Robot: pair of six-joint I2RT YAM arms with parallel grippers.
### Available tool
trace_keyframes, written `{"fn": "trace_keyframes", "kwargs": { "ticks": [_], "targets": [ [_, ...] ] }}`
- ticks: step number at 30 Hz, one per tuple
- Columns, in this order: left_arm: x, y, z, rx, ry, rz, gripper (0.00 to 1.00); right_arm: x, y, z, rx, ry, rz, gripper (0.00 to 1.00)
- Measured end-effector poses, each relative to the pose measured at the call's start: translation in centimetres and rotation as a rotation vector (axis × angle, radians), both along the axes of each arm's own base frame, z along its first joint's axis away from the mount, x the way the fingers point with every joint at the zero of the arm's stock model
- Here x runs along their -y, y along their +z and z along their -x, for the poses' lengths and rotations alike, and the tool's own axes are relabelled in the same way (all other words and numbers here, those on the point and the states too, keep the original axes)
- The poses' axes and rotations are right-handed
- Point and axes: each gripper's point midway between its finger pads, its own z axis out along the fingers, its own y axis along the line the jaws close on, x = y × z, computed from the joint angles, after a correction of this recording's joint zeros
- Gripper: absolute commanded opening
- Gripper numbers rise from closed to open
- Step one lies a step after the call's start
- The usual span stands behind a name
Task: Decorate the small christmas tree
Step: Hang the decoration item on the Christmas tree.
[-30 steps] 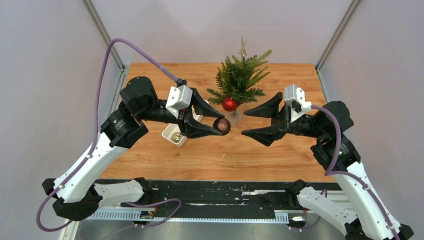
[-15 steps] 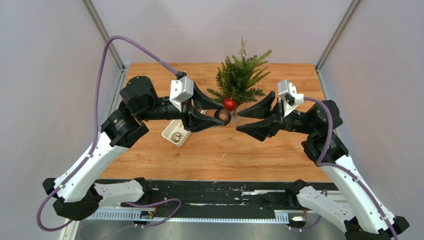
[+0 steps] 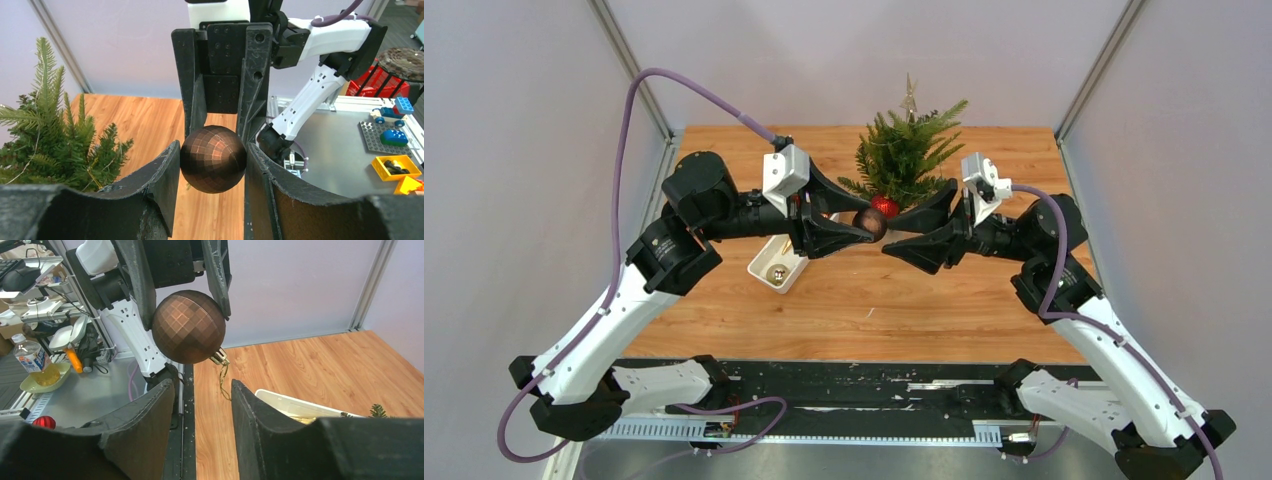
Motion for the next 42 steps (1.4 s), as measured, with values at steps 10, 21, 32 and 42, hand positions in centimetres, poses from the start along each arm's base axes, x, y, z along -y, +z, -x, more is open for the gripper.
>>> {"fn": "trace_keyframes", "kwargs": {
  "ticks": [10, 21, 32, 42],
  "targets": [
    [0.1, 0.1, -0.1, 0.000, 0.001, 0.004, 0.00, -0.5, 0.0, -0.6, 0.007, -0.006, -0.012, 0.35],
    [0.1, 0.1, 0.0, -0.006, -0.003, 0.006, 0.00, -0.7, 0.1, -1.1, 0.002, -0.019, -0.022, 0.05],
    [0.1, 0.2, 0.0, -0.011, -0.003, 0.010, 0.00, -0.1, 0.3, -2.1, -0.004, -0.106, -0.033, 0.00],
    [0.2, 0.5, 0.0, -0.010, -0.001, 0.020, 0.00, 0.4, -0.1, -2.7, -0.001, -0.160, -0.015, 0.00]
  ]
}}
